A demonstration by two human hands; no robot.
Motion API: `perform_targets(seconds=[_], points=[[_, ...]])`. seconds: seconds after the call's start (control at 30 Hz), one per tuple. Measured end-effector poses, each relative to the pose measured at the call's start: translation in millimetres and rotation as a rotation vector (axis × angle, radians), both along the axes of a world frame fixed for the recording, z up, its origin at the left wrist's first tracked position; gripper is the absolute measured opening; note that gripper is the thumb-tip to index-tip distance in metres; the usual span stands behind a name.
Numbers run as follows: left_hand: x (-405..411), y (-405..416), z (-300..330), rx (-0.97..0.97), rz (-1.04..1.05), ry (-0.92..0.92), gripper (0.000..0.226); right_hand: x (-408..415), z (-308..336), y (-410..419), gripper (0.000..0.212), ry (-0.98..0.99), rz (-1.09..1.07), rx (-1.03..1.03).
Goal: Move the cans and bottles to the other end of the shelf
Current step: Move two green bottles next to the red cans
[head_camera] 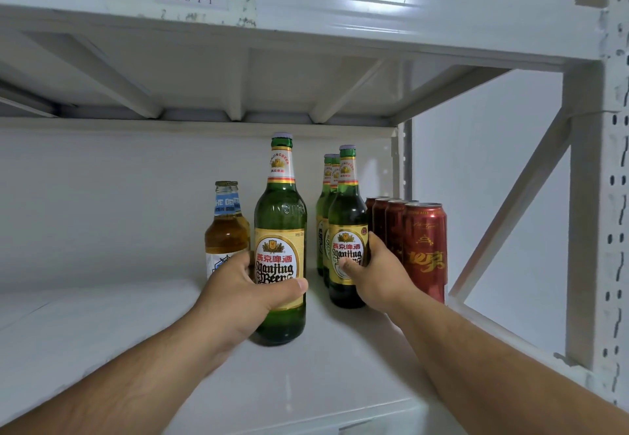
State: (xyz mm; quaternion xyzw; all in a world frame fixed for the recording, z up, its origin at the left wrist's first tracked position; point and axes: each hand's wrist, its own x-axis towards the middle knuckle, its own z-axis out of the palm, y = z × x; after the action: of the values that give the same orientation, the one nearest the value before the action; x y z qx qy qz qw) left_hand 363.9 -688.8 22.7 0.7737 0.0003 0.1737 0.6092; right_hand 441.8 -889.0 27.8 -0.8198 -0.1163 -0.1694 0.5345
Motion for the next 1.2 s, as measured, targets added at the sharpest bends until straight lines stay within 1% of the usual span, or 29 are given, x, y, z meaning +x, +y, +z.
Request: perform_targets(seconds=[0.2, 0.37, 0.5, 0.6, 0.73, 0.83, 0.87, 0.9, 1.0, 1.03, 1.2], points=[[0, -2, 1, -0.006, 0.029, 0.001, 0.06, -6, 2, 0, 0.045, 0.016, -0.037, 0.017], [-2, -10, 9, -0.002, 0.027, 0.021, 0.074, -34, 16, -11, 0.038, -0.078, -0.029, -0.001], [-5, -32, 16, 0.005, 0.032, 0.009, 0.063, -55, 26, -32, 0.043, -0.097, 0.022, 0.028], [-3, -54, 18, 0.019, 0.038, 0.013, 0.065, -60, 32, -42, 0.034, -0.064, 0.085, 0.061], [1, -81, 16, 0.04, 0.027, 0.009, 0.063, -62, 39, -46, 0.032, -0.012, 0.118, 0.073], [7, -94, 14, 0.054, 0.037, 0.003, 0.062, -60, 41, -50, 0.02, -0.033, 0.066, 0.06], [10, -96, 14, 0.059, 0.045, 0.0, 0.062, -61, 40, -51, 0.019, -0.037, 0.04, 0.057], [13, -98, 13, 0.06, 0.054, -0.002, 0.062, -62, 39, -52, 0.02, -0.04, 0.025, 0.054], [22, -101, 9, 0.046, 0.069, 0.002, 0.059, -63, 34, -57, 0.037, -0.058, -0.035, 0.01], [24, -102, 7, 0.041, 0.072, 0.006, 0.059, -64, 32, -60, 0.039, -0.058, -0.046, 0.004], [33, -110, 3, 0.018, 0.074, 0.011, 0.063, -64, 27, -72, 0.035, -0.04, -0.062, 0.012]])
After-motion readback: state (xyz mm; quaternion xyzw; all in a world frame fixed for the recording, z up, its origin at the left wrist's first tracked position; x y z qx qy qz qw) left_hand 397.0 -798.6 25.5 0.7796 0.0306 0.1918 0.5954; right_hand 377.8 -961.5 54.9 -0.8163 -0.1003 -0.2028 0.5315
